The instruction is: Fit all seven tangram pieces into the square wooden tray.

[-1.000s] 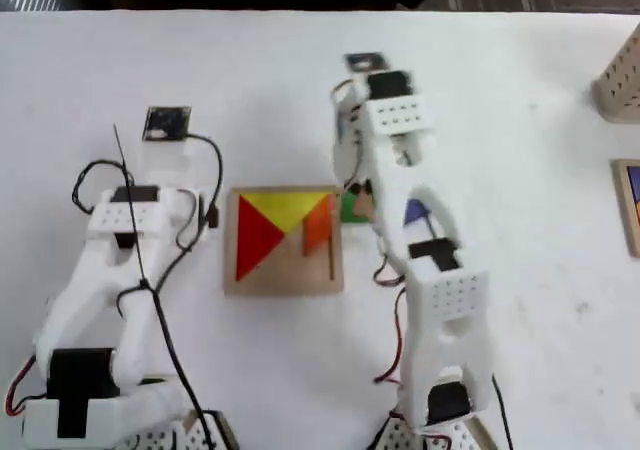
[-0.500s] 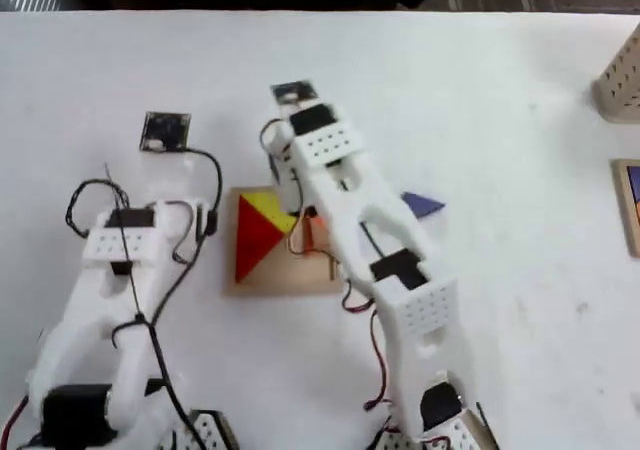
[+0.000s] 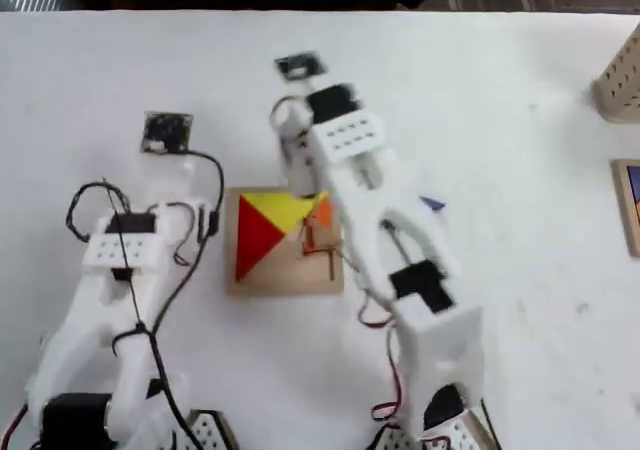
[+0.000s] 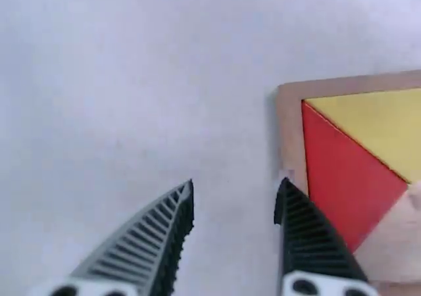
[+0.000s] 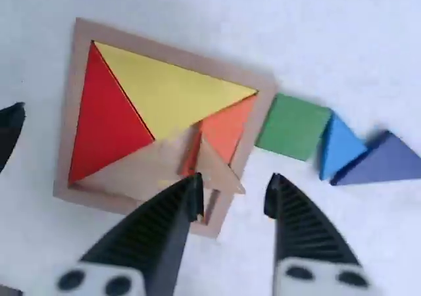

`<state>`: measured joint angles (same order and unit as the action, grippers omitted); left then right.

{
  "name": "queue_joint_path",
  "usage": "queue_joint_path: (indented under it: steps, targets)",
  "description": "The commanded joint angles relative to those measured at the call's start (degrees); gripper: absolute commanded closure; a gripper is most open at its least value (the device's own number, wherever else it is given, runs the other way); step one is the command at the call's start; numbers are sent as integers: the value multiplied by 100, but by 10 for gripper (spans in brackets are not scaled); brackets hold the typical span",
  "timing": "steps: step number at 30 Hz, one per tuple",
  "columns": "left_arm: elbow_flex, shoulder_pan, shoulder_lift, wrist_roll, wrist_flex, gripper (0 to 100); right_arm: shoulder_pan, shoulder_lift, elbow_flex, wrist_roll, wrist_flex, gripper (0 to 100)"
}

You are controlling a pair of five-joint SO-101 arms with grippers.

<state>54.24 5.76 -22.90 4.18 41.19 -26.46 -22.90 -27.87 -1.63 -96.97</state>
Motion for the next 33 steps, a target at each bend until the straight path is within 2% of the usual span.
queue_joint_path:
  steps: [1,5,10,14,17,20,24,26,28,30,31,33]
  targets:
    - [-9,-365,-215,53,-62,788,585,822,448,492,-145,948]
    - [26,-629,-215,53,-62,789,1543,1376,2057,1116,330,977]
    - [26,-892,-215,-18,-62,789,2826,2492,4396,1582,1701,977]
    - [-114,-1200,-215,-932,-79,786,3389,3284,6321,1829,2923,974]
    - [-193,-1771,-215,-1240,-53,785,3662,3538,7200,2127,3688,974]
    - [-202,-2510,-215,-1398,-105,789,3758,3521,7525,2330,4136,975]
    - [-396,-3222,-163,-2365,-484,790,3811,3477,7446,2356,4136,976]
    - [-492,-3512,-154,-2593,-615,793,3820,3477,7464,2356,4127,976]
    - [-545,-3732,-154,-2637,-818,849,3820,3477,7473,2356,4127,976]
    - [-527,-3881,-154,-2611,-1152,972,3811,3477,7473,2356,4127,976]
    - [-501,-3934,-154,-2637,-1327,992,3793,3477,7473,2356,4127,976]
    - [-492,-3996,-154,-2760,-1486,963,3776,3477,7473,2356,4127,976]
